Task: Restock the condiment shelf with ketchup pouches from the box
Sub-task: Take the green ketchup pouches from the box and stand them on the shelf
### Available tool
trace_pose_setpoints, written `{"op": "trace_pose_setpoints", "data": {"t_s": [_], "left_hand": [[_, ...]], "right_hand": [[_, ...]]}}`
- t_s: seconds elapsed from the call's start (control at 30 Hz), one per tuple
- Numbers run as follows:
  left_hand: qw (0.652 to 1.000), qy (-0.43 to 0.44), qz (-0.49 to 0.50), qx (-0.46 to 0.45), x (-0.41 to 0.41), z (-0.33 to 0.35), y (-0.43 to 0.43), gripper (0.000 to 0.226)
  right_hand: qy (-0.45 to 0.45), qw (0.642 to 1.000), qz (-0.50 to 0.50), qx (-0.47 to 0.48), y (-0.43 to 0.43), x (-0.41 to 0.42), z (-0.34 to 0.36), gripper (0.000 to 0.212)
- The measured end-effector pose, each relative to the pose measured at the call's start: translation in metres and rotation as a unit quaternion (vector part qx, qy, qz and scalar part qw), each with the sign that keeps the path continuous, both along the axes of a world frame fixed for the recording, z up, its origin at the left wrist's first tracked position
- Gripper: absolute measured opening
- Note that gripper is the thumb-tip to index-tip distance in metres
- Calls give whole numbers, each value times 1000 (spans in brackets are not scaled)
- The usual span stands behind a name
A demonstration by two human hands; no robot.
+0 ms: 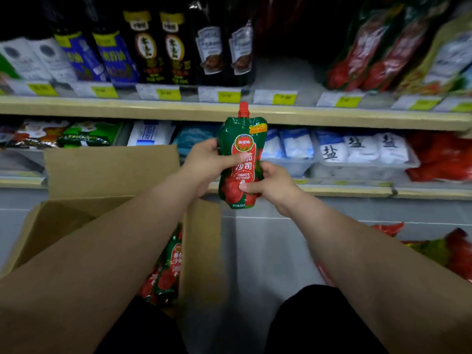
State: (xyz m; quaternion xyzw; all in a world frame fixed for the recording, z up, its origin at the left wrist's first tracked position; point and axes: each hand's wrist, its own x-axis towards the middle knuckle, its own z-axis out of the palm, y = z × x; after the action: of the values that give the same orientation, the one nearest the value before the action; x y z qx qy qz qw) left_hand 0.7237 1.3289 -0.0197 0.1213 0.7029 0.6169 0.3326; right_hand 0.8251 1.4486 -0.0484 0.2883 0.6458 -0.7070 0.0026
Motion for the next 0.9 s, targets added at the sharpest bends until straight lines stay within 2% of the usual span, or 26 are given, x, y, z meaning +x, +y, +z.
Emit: {"op": "trace_pose_setpoints", "data": {"t_s": [0.2,0.33,0.4,0.53,0.7,0.9], "left_hand": [[995,77,-27,52,19,19,90,33],[989,126,-32,70,31,36,155,44],[985,148,-20,84,39,46,187,41],[966,231,-11,113,47,61,234,32],[944,282,7,174,53,68,277,31],[935,307,12,175,43,58,306,22]], "right_hand": [[69,992,-95,55,85,26,37,43],[123,978,-144,89,139,41,59,39],[142,968,-169,115,166,47,69,39],[146,943,-221,201,209,47,83,46],[139,904,-242,323,255,37,93,51],[144,880,-264,368,282,26,88,30]]}}
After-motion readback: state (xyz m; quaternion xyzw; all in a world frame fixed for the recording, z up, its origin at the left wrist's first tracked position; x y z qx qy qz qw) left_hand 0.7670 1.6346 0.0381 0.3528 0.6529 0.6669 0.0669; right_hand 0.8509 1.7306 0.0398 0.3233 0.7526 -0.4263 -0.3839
